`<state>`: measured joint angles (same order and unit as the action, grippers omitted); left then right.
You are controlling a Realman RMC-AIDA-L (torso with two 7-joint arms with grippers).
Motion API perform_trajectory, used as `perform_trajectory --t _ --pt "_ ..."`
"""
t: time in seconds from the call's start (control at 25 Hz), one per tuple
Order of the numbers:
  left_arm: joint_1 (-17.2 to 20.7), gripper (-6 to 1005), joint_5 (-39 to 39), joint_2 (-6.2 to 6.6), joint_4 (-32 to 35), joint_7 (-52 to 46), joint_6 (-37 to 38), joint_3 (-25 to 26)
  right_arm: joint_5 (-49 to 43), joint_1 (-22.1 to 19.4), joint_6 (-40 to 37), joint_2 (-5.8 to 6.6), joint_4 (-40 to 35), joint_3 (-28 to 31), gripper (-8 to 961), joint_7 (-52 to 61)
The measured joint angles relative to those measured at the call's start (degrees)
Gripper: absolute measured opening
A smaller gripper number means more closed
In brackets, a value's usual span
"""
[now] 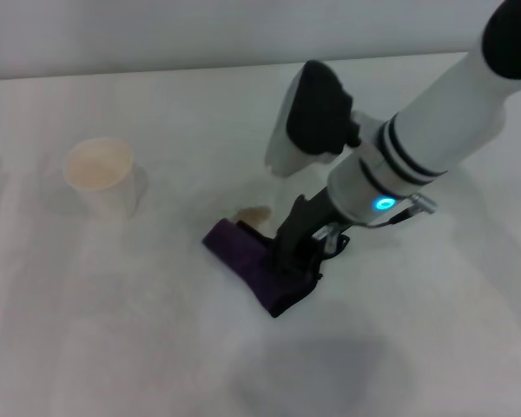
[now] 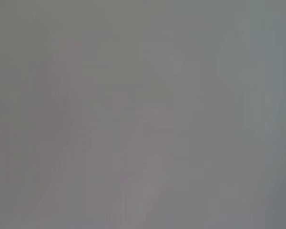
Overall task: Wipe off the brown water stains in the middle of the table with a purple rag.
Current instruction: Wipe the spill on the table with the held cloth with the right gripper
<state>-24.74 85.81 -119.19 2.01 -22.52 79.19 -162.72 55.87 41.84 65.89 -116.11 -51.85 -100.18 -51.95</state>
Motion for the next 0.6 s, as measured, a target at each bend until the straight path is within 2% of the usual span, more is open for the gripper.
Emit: perform_trajectory --t 0.32,0.48,0.6 --pt "-0.07 892 -0.13 -0.04 0.02 0.09 -0.01 0.04 3.27 1.26 -6.70 -0.09 0.45 -8.11 92 1.13" --pt "-0.05 893 -0.53 -0.02 0.02 0.10 -0.02 0.04 2.48 1.44 -9.97 0.28 2.56 -7.39 93 1.94" --pt "-0.05 893 -0.55 0.00 0.02 0.11 -0.02 0.04 0.89 1.55 -11.50 0.46 4.70 -3.82 93 1.94"
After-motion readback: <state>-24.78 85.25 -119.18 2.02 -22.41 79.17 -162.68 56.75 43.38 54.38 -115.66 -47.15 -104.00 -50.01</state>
